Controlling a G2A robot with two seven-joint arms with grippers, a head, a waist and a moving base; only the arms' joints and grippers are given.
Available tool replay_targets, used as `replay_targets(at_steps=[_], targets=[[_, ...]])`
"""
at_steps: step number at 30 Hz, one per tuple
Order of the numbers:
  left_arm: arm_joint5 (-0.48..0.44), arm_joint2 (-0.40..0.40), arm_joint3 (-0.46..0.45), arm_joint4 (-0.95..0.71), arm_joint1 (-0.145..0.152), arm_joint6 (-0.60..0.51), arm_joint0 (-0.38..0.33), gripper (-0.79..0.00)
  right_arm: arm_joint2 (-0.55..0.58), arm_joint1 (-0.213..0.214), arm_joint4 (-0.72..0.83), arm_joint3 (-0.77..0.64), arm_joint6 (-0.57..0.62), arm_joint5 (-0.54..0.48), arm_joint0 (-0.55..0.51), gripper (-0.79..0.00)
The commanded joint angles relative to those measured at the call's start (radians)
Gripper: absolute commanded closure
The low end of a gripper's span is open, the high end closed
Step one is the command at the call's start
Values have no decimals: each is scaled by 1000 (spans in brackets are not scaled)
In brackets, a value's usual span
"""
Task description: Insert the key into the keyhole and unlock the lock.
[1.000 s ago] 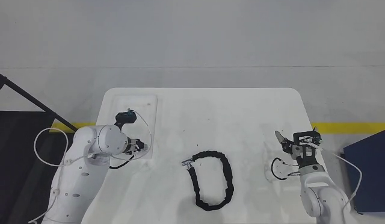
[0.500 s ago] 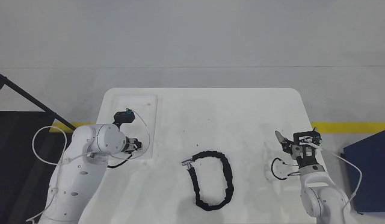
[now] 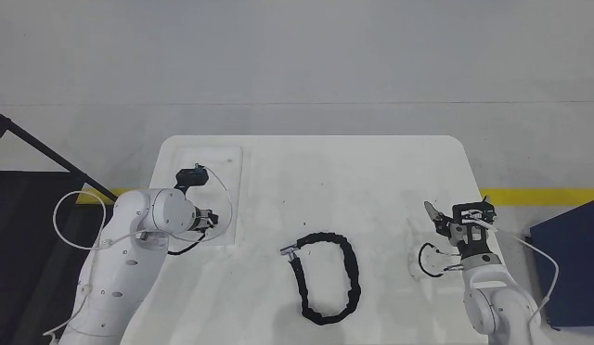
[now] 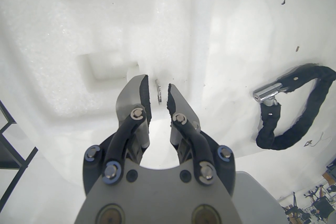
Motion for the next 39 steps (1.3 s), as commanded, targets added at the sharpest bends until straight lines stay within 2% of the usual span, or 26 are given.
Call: replay_targets(at_steps=[1, 3, 8, 16, 21, 26, 29, 33, 35, 39], targets=[[3, 1, 4, 0, 0, 1, -4, -46, 0, 0, 0, 0, 0, 0, 0, -785], [4, 2, 6, 1, 1, 0, -5, 0, 0, 0, 0, 0, 0, 0, 0, -785], [0, -1, -2, 17, 4, -16, -6, 0, 0, 0, 0, 0, 0, 0, 0, -785], [1, -56, -71, 20, 18, -34, 5, 0, 0, 0, 0, 0, 0, 0, 0, -785], [-20, -100, -150, -25, 31, -34, 30, 0, 0, 0, 0, 0, 0, 0, 0, -785], [-103, -239, -236, -240, 47, -34, 91, 0, 0, 0, 0, 0, 0, 0, 0, -785], [-188, -337, -260, -452, 48, 0, 158, 0, 0, 0, 0, 0, 0, 0, 0, -785], [-322, -463, -207, -810, 47, 8, 247, 0, 0, 0, 0, 0, 0, 0, 0, -785], [-374, -511, -141, -1027, 44, -2, 278, 0, 0, 0, 0, 0, 0, 0, 0, -785], [-520, -543, -20, -1306, 41, -34, 321, 0, 0, 0, 0, 0, 0, 0, 0, -785]])
